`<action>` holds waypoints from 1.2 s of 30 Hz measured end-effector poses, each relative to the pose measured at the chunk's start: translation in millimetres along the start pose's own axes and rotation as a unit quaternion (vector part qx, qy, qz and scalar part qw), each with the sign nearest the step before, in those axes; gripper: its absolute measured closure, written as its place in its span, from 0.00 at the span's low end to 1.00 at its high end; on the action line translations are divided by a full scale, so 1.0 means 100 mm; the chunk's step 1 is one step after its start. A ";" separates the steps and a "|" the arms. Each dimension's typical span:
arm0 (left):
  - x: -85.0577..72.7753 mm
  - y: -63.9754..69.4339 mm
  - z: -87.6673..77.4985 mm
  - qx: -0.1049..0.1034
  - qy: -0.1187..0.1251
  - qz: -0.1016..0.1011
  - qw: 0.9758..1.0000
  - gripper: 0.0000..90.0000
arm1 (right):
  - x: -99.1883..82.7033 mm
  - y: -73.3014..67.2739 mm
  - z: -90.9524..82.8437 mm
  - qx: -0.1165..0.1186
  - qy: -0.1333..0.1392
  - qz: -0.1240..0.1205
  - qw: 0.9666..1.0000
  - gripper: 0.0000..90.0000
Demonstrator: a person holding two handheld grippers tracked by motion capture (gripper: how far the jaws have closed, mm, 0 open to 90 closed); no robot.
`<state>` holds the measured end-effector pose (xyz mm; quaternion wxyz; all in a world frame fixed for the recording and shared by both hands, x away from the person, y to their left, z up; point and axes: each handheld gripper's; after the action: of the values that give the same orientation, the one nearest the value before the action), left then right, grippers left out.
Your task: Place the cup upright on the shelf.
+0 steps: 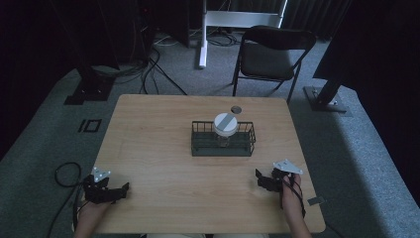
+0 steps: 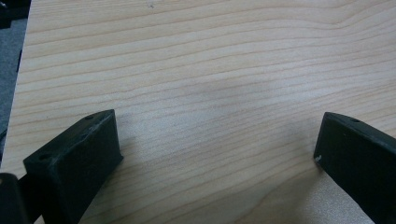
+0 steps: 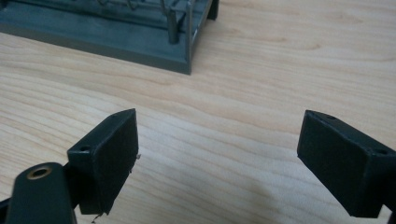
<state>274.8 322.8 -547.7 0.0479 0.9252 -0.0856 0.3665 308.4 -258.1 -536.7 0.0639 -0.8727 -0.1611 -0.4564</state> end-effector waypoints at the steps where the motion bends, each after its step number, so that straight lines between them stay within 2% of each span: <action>1: 0.00 0.00 0.00 0.000 0.000 -0.001 1.000 0.01 | -0.01 0.00 0.00 -0.001 -0.003 -0.001 1.000 0.14; 12: 0.00 0.00 0.00 0.000 0.000 -0.001 1.000 0.01 | -0.07 0.06 0.06 -0.005 -0.033 -0.002 0.999 0.14; 19: 0.00 0.00 0.00 0.000 0.000 0.000 1.000 0.01 | -0.09 0.06 0.09 0.001 -0.047 -0.004 0.999 0.14; 21: 0.00 0.00 0.00 0.000 0.000 0.000 1.000 0.01 | -0.10 0.06 0.10 -0.004 -0.066 -0.007 0.998 0.13; 23: 0.00 0.00 0.00 0.000 0.000 0.000 1.000 0.01 | -0.10 0.08 0.11 0.008 -0.073 -0.004 0.997 0.13; 36: 0.00 0.00 0.00 0.000 0.000 0.000 1.000 0.01 | -0.11 0.09 0.10 0.014 -0.073 -0.007 0.997 0.13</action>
<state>274.7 322.8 -547.8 0.0479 0.9252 -0.0853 0.3666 314.1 -266.6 -551.1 0.0613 -0.9017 -0.1777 -0.3894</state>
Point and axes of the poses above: each handheld gripper's, and its own axes: z roughly forward along the jaws, x roughly out of its top, y roughly to its right, and after that the axes turned 3 degrees about -z, right-handed
